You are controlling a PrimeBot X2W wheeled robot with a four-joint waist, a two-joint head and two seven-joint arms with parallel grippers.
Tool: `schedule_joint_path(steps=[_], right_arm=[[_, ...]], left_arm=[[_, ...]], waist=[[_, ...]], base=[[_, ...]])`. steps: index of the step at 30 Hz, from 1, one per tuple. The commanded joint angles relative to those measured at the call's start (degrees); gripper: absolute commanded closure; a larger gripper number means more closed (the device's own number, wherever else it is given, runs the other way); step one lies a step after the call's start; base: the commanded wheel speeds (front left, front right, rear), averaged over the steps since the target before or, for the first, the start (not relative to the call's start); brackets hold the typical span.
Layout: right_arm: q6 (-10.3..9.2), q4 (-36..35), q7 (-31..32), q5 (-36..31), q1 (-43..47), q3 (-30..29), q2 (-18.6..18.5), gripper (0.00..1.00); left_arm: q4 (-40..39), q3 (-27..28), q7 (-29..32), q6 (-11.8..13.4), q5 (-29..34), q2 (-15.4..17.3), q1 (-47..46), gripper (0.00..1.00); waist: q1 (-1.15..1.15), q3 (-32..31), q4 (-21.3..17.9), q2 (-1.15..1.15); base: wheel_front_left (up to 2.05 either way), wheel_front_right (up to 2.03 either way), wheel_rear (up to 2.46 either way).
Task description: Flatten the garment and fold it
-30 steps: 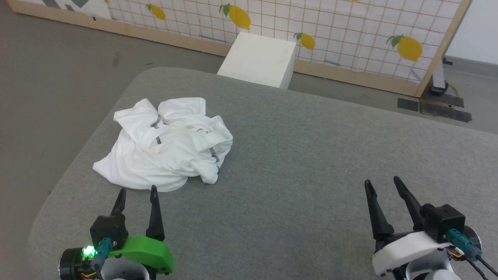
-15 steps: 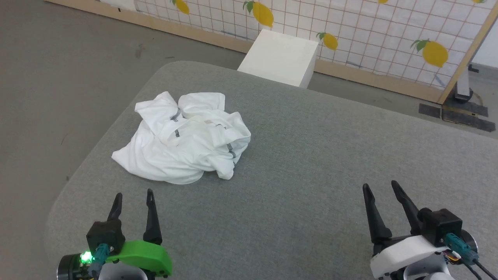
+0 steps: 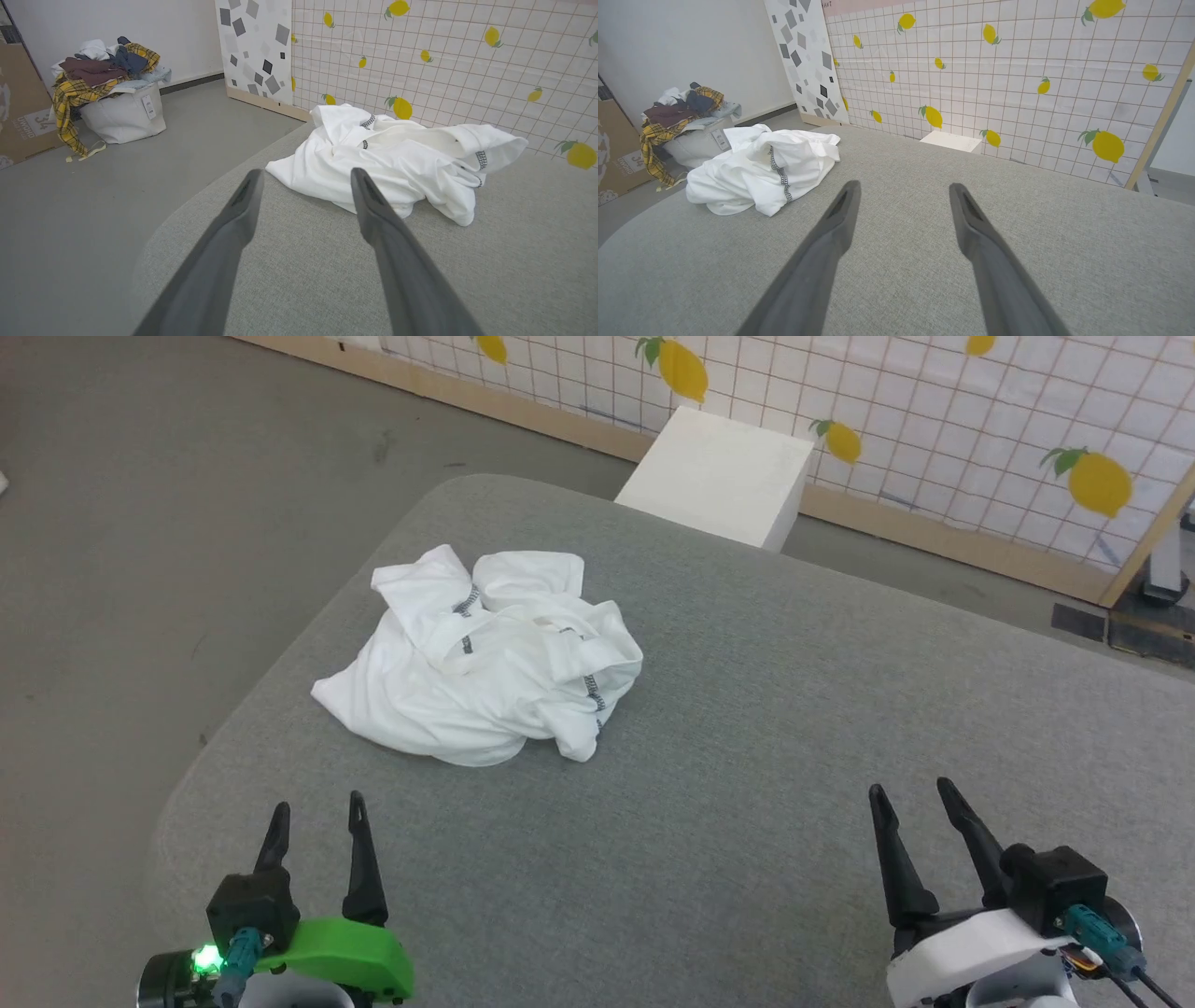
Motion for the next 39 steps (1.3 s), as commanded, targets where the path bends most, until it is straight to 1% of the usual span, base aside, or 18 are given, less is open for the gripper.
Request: schedule_joint_path(steps=[1,25,36,39], right_arm=[[-0.07,0.4,-0.8,0.6,1.0,0.0,0.0,0.0],[-0.09,3.1,-3.7,2.4,1.4,0.4,0.0,0.0],[-0.09,3.1,-3.7,1.7,0.9,0.4,0.0,0.0],[-0.09,2.9,-3.7,1.4,0.7,0.4,0.0,0.0]], left_arm=[[0.3,0.0,-0.6,0.5,-0.8,-0.2,0.9,0.0],[1.1,-0.3,-3.5,2.4,-2.5,-0.3,1.8,0.0],[1.3,0.1,-3.5,2.0,-2.3,-0.3,0.3,0.0],[2.1,-0.4,-3.5,0.9,-2.8,-0.3,-0.5,0.0]], waist=[[0.0,-0.1,0.6,0.0],[0.0,-0.1,5.6,0.0],[0.0,0.1,3.9,0.0],[0.0,0.1,3.2,0.0]], base=[[0.0,0.0,0.0],[0.0,0.0,0.0],[0.0,0.0,0.0],[0.0,0.0,0.0]])
